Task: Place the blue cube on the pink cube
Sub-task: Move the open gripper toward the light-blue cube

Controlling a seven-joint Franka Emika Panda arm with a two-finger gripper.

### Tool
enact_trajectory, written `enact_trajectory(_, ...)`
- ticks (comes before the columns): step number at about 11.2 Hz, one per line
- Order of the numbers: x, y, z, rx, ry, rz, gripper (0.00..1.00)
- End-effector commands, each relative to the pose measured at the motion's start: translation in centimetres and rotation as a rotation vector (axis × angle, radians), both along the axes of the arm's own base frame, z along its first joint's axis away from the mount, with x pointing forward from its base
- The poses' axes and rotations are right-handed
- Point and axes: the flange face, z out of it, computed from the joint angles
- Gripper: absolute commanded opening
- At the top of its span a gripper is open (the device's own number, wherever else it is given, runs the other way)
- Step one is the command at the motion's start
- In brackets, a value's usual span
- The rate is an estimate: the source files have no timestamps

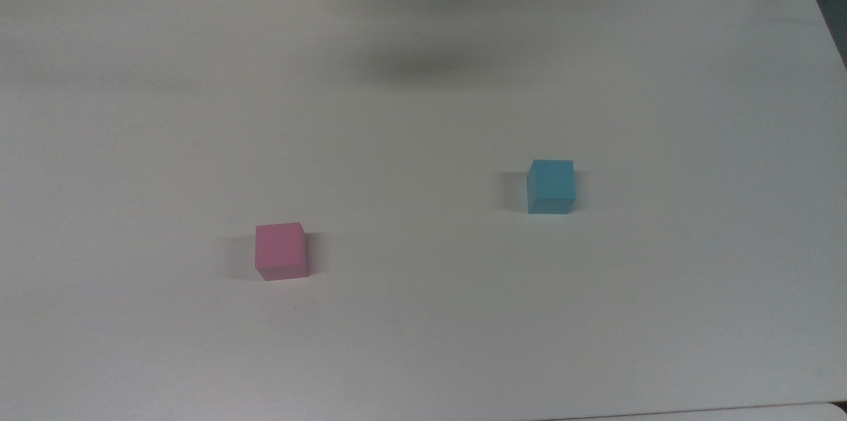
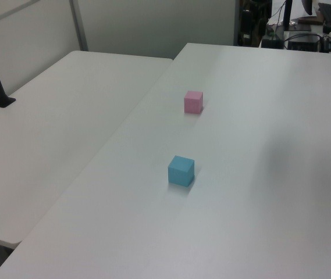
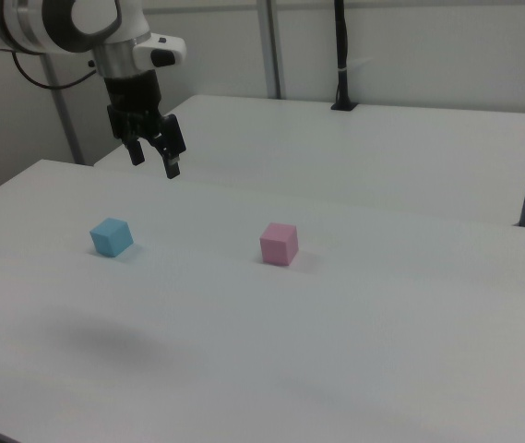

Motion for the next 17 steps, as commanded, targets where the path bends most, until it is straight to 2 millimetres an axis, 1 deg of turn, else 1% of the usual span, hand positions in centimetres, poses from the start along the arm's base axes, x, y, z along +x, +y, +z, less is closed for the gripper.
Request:
enact_trajectory(1, -0.2, 0.2, -0.1, 0.018, 0.024, 0.026, 1.0)
enact_trajectory(2, 0.3, 0.8, -1.0, 0.017, 0.035, 0.037, 1.0)
enact_trajectory(3, 0.5, 1.7, -1.3, 0.017, 0.035, 0.052, 1.0)
enact_trajectory(4, 0.7, 1.8, -1.6, 0.018, 0.041, 0.052, 1.0)
enact_trajectory(5, 1.1, 2.3, -2.0, 0.029, 0.033, 0.056, 1.0)
enact_trajectory(6, 2.1, 3.2, -2.7, 0.037, 0.005, 0.066, 1.0)
enact_trajectory(8, 3.4, 6.5, -4.3, 0.037, -0.023, 0.105, 1.0)
enact_trajectory(9, 3.7, 8.7, -4.6, 0.044, -0.041, 0.123, 1.0)
enact_trajectory(11, 5.0, 13.0, -6.9, 0.049, -0.077, 0.09, 1.0)
enact_trajectory(12, 5.6, 15.1, -8.2, 0.048, -0.088, 0.106, 1.0)
enact_trajectory(13, 5.9, 18.0, -9.7, 0.062, -0.102, 0.113, 1.0)
enact_trajectory(15, 6.4, 22.9, -13.0, 0.059, -0.136, 0.115, 1.0)
enact_trajectory(17, 6.6, 27.7, -17.1, 0.054, -0.162, 0.133, 1.0)
